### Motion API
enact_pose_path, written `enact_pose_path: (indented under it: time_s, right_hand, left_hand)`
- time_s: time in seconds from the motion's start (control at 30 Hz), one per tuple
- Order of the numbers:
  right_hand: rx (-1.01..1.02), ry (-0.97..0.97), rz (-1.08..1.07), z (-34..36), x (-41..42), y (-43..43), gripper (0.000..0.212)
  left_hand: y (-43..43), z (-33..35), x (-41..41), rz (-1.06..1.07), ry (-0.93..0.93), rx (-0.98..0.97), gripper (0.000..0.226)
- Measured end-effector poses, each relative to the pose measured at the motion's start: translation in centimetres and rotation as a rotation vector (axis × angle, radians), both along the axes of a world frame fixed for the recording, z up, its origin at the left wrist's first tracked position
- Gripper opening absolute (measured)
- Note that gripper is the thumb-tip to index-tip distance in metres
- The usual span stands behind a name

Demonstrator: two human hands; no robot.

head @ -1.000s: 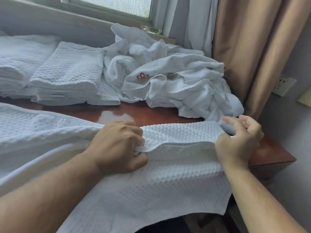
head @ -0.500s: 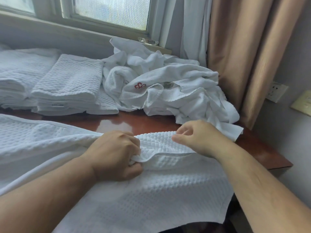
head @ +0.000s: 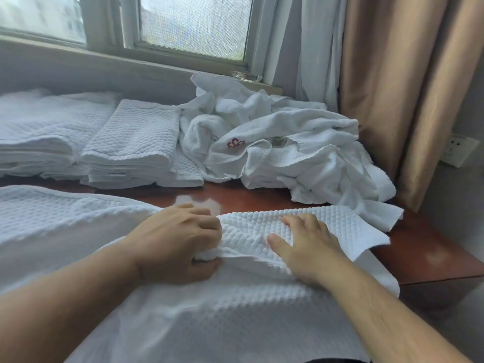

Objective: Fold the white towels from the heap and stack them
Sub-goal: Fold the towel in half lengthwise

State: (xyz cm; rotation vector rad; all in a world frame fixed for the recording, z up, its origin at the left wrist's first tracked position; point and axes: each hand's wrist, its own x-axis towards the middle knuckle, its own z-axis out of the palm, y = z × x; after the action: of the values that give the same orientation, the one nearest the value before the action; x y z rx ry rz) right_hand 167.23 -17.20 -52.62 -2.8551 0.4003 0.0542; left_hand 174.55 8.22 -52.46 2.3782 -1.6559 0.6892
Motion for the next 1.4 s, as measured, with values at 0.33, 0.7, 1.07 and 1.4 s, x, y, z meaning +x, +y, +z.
enact_pose_path:
  time_s: [0.33,0.7,1.07,1.4]
  right_hand:
    - [-0.011,0.269,-0.051,1.1,0.8,1.0,0.116]
    - [0.065,-0.386,0.207,-0.1,0.8,6.1,0.05]
    - [-0.084,-0.336,0.342,-1.0,2.5,9.4,0.051]
    - [0.102,-0.324,0.939,-1.2,0.6,19.8,0.05]
  left_hand:
    - [2.3,0.4,-1.1,0.086,0.122,0.079,0.022]
    - [5.1,-0.7,0.2,0.641,0.164,0.08,0.058]
    - [13.0,2.4,4.0,0.661,0.561,0.178,0.068]
    - [12.8,3.9,4.4,0.617,0.077,0.196,0.049]
